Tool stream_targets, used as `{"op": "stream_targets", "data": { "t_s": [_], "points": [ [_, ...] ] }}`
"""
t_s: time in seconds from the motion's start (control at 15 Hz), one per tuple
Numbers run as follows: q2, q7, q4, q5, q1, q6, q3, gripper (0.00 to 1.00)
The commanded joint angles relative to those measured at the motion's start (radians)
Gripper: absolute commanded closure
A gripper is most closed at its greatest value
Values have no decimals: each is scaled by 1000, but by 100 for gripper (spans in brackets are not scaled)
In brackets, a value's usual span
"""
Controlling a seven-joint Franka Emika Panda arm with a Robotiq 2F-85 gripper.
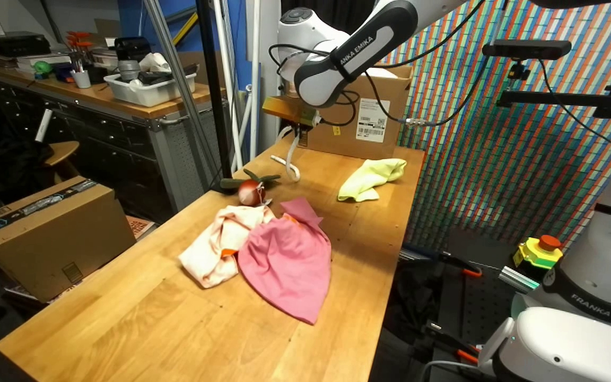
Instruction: Separate the things on the heap
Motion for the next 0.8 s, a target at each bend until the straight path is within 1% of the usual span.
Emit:
{"op": "stream_targets", "data": {
  "t_s": [0.0,0.2,0.73],
  "points": [
    [26,-60,15,62,20,-22,-28,92],
    [55,-64,36,86,26,-58,-41,92],
    [126,-106,128,212,4,-197,-36,92]
  ]
}}
